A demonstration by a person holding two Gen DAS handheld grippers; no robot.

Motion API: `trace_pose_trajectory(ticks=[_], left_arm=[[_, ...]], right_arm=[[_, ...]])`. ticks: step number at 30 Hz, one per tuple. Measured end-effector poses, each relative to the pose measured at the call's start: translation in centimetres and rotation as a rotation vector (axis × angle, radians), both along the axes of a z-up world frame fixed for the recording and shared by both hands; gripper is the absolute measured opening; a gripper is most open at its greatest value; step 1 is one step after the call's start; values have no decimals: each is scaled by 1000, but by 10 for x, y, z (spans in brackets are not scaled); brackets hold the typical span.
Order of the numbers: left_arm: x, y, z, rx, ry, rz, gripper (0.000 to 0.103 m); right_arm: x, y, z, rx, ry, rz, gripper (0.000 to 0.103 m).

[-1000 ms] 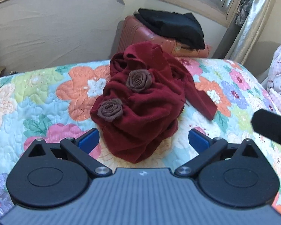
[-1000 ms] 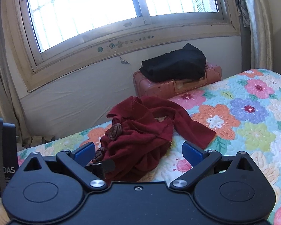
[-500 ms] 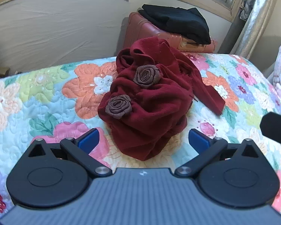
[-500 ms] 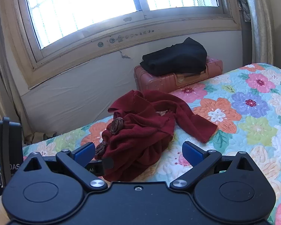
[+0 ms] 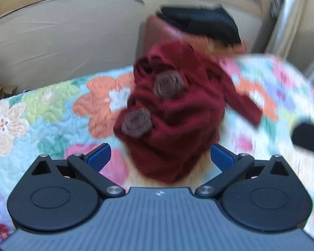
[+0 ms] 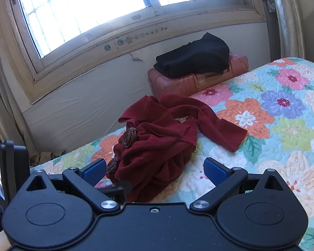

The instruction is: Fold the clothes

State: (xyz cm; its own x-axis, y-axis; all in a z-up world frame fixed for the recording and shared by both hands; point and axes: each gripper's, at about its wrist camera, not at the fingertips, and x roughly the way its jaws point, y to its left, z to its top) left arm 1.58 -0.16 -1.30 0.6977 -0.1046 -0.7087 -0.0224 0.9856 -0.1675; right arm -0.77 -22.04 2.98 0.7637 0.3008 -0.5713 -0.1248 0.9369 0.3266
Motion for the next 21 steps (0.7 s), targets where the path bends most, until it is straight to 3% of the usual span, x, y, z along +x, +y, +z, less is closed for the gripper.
trace_pose_trajectory(ticks=[2, 4, 7, 9, 11, 17, 19, 21], left_arm=[[12, 14, -6, -44, 6, 55, 101], [20, 29, -17, -159, 34, 83, 96], [26, 46, -32, -323, 75, 94, 79], [27, 48, -35, -359, 78, 85, 56], [28, 44, -35, -358, 59, 61, 53], [39, 35, -51, -370, 102, 65, 58], [41, 33, -54, -335, 113, 81, 67], [41, 33, -53, -299, 109, 127, 83]], right_arm=[[3, -2, -3, 12, 4, -10, 101], [8, -4, -7, 35, 8, -25, 101], [19, -9, -19, 103, 30, -55, 101], [28, -10, -28, 138, 52, -66, 101], [40, -8, -38, 166, 84, -68, 101], [67, -6, -60, 310, 120, -55, 101], [73, -6, -68, 349, 131, -71, 101], [80, -4, -75, 356, 151, -88, 101]])
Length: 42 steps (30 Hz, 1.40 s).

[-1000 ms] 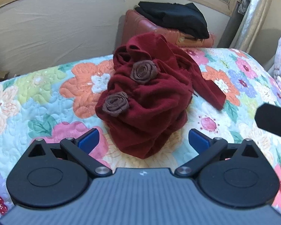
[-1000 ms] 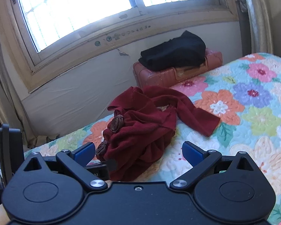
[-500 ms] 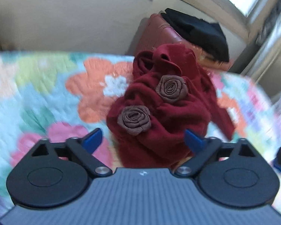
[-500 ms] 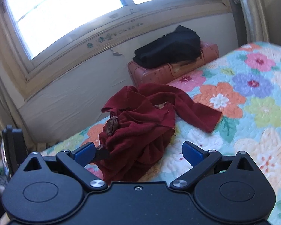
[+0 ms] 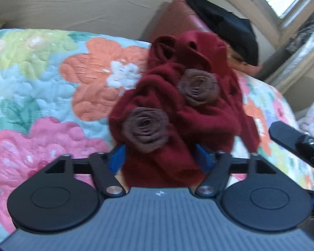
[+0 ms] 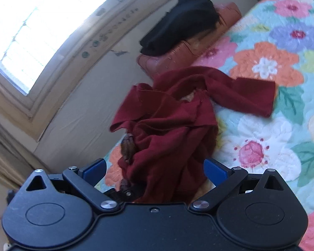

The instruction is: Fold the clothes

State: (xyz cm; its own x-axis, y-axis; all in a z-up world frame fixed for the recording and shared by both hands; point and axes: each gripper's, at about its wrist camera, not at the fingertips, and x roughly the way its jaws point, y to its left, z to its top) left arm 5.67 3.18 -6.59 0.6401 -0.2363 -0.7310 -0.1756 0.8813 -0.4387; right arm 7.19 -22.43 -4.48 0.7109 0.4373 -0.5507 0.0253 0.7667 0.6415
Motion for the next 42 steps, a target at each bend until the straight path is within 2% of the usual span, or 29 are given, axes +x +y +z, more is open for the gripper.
trace_pose_trajectory(ticks=[2, 3, 8, 10, 11, 12, 13, 15, 16, 19, 25, 28, 30, 33, 36, 39, 42], left_arm=[[1, 1, -1, 33, -3, 35, 84], [4, 3, -4, 22, -2, 44, 84], [20, 15, -43, -192, 82, 110, 81], [21, 13, -41, -173, 42, 92, 73], [21, 11, -40, -164, 20, 73, 54], [22, 7, -38, -160, 0, 51, 44], [23, 4, -35, -152, -13, 39, 42], [22, -4, -29, -125, -57, 9, 38], [21, -8, -24, -108, -84, -13, 38], [16, -22, -5, -70, -189, -104, 37], [-5, -45, 36, -185, -352, -272, 37], [-20, -76, 55, -204, -399, -380, 37], [-27, -102, 61, -203, -399, -461, 37], [-39, -143, 65, -191, -375, -595, 32], [-55, -176, 56, -186, -331, -719, 29], [-72, -198, 39, -159, -286, -839, 25], [-101, -209, 37, -95, -314, -923, 23]], right_arm=[[9, 4, -9, -5, 25, 2, 101], [14, 6, -14, -10, 39, 6, 101], [47, 19, -51, 8, 112, 12, 102], [55, 22, -61, 34, 122, 5, 103], [58, 23, -64, 40, 121, 5, 102], [56, 24, -61, 21, 98, 16, 89], [54, 25, -58, 2, 75, 28, 63], [50, 27, -53, -37, 30, 52, 43], [48, 28, -50, -56, 7, 64, 39], [36, 22, -34, -80, -62, 57, 35], [-6, -19, 21, -90, -182, 10, 34], [-36, -48, 53, -158, -223, 10, 34], [-55, -65, 71, -252, -225, 1, 34], [-80, -91, 86, -438, -185, -23, 34], [-100, -124, 84, -615, -67, -72, 33], [-122, -157, 77, -662, 57, -117, 32], [-144, -160, 71, -698, 136, -106, 32]])
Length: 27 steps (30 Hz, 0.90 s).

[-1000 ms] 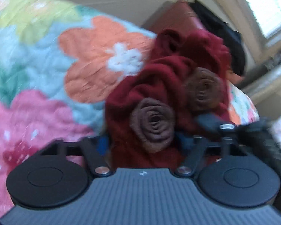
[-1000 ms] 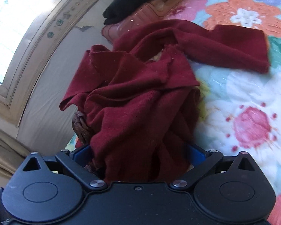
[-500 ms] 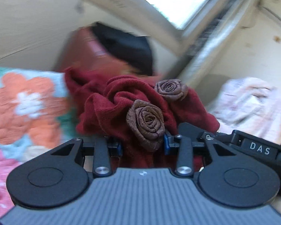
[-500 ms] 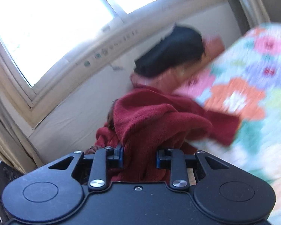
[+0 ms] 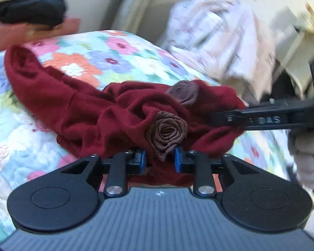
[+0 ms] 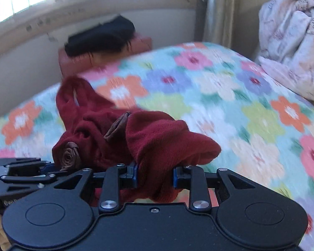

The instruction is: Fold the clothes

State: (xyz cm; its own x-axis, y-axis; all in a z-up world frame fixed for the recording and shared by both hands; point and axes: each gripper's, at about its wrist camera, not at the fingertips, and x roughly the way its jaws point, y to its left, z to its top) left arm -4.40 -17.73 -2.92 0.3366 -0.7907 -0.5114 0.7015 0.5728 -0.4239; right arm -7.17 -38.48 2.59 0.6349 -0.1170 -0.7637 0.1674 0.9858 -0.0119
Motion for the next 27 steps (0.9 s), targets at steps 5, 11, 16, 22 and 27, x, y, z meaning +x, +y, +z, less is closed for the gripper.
trace_pose_trajectory(ticks=[5, 11, 16, 22, 27], left_arm=[[-24, 14, 18, -10, 27, -11, 22], [-25, 5, 54, -57, 53, -55, 22], [-42, -32, 72, -44, -54, -115, 22], [-62, -85, 83, 17, -234, -199, 22], [-56, -144, 68, 50, -307, -366, 25]], right_arm=[[-27, 24, 5, -43, 108, 26, 32], [-38, 48, 57, -207, 217, 176, 32], [-44, 40, 93, -312, 249, 149, 32], [-50, -2, 96, -286, 190, 115, 32], [-53, -78, 88, -227, -21, -35, 32]])
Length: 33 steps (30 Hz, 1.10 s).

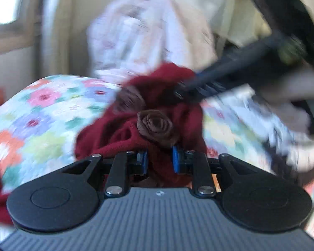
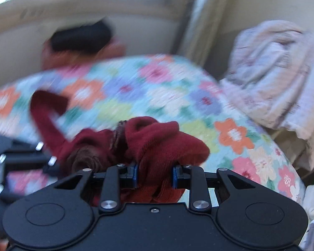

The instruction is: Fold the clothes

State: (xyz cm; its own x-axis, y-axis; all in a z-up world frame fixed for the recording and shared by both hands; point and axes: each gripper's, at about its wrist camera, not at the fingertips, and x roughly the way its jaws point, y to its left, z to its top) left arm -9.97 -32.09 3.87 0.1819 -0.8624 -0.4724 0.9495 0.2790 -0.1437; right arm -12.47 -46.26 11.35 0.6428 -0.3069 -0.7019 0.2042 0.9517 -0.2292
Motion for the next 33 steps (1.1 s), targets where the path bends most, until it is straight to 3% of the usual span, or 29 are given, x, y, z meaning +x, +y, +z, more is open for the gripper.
trace_pose_trajectory(ticks=[3, 5, 9, 12, 17, 20, 22, 26, 28, 30, 33], left_arm=[[7, -38, -35, 115, -38, -46, 25], [22, -44, -55, 140, 10, -37, 25], [63, -15, -78, 83, 239, 18, 27], [88, 6, -86, 137, 244, 84, 28], [111, 22, -96, 98, 274, 109, 30], [116, 17, -102, 92, 271, 106, 34], [122, 15, -103, 90, 277, 97, 36], [136, 17, -102, 73, 316, 99, 41], [130, 19, -102, 112, 328, 89, 44], [118, 20, -101, 183, 320, 68, 61], [97, 23, -99, 261, 258, 41, 66]], right_arm=[[8, -47, -30, 45, -17, -105, 32], [17, -77, -59, 83, -20, -155, 32], [33, -123, -111, 133, -31, -242, 32], [36, -143, -125, 202, -69, -238, 34], [30, -172, -135, 376, -113, -308, 52], [-2, -165, -134, 440, -204, -354, 54], [-29, -156, -134, 457, -252, -364, 61], [-69, -134, -141, 494, -259, -324, 64], [-84, -122, -145, 514, -252, -294, 64], [-84, -112, -153, 531, -227, -246, 64], [-71, -95, -169, 524, -183, -186, 64]])
